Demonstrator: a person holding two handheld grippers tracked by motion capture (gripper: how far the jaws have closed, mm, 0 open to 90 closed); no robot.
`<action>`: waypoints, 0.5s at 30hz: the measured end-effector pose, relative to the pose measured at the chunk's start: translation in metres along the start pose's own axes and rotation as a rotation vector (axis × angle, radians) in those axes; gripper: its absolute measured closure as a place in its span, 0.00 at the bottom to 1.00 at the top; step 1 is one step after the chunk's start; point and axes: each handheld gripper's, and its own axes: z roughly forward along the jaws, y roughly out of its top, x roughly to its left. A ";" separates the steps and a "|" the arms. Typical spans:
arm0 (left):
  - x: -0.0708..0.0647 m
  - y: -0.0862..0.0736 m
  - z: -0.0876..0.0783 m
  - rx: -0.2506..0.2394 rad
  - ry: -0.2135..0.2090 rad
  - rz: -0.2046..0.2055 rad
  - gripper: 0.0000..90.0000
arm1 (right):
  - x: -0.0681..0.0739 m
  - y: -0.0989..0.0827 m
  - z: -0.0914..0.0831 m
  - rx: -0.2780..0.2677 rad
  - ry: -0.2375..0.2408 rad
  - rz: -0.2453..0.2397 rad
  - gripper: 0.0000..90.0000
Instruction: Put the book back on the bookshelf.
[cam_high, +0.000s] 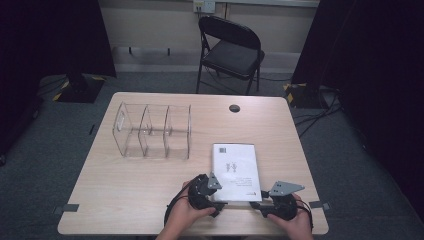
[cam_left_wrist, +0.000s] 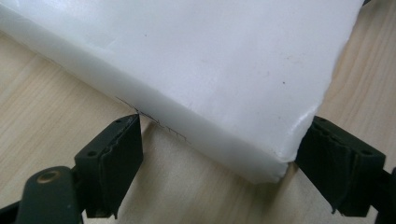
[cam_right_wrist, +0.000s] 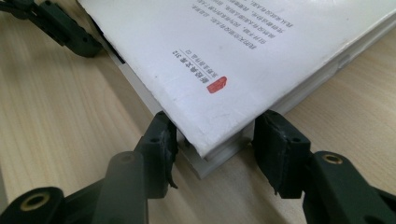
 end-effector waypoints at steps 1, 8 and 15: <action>0.000 0.000 0.000 0.001 0.000 0.000 0.18 | 0.001 0.000 0.000 0.000 -0.003 -0.007 0.55; -0.001 0.001 0.000 0.013 0.007 -0.004 0.18 | 0.002 0.001 0.000 0.000 -0.010 0.014 0.56; -0.001 0.002 0.000 0.020 0.010 -0.009 0.17 | 0.005 0.006 -0.003 -0.005 -0.029 -0.020 0.57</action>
